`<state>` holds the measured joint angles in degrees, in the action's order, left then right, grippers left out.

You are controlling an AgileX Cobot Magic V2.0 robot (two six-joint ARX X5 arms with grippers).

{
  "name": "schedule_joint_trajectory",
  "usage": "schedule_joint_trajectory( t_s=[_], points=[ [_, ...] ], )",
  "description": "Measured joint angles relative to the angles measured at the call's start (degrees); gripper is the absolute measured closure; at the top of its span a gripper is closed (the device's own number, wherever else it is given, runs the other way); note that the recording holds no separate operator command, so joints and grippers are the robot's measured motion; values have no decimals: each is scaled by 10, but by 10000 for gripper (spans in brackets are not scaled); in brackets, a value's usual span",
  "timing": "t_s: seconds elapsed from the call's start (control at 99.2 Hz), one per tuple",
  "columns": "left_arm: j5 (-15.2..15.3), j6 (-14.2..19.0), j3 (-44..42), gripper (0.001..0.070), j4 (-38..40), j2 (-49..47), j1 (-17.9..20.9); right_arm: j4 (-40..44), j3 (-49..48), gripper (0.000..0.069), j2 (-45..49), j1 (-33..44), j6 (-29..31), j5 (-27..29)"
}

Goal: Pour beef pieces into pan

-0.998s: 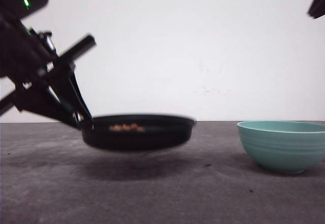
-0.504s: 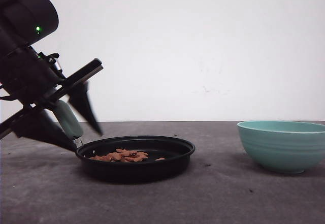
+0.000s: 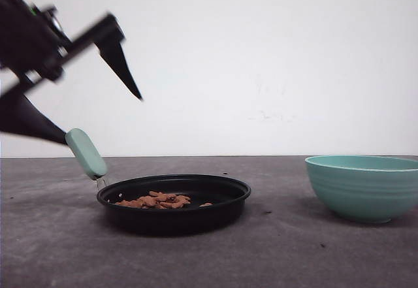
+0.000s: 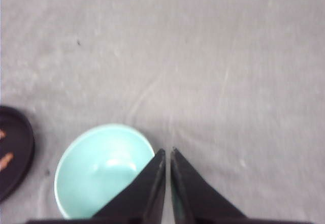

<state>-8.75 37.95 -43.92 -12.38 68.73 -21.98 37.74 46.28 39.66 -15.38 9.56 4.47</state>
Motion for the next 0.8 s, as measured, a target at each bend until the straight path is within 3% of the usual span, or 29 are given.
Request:
schedule_joint_trajectory(
  t_s=[0.071,0.141,0.222,0.292,0.363,0.444,0.585,0.797],
  points=[
    [54,-27,0,77,-34,-57,0,-25,-10,676,-3,0,-4,0],
    [103,-76,0,278,-57,-120,0,-55,-23,676,-17,-5,-9,1],
    [149,-158,0,529,-65,-197,0,-81,-37,676,-45,-12,-23,0],
    [163,-224,0,641,-68,-255,6,-90,-42,676,-65,-15,-39,2],
    [164,-262,0,679,-75,-304,18,-90,-42,676,-80,-15,-54,3],
    [165,-283,0,690,-89,-349,29,-97,-42,677,-93,-15,-64,3],
    [165,-297,-1,692,-110,-398,30,-106,-42,677,-101,-15,-68,3],
    [170,-299,-2,692,-181,-396,30,-118,-42,677,-112,-15,-68,3]
  ],
)
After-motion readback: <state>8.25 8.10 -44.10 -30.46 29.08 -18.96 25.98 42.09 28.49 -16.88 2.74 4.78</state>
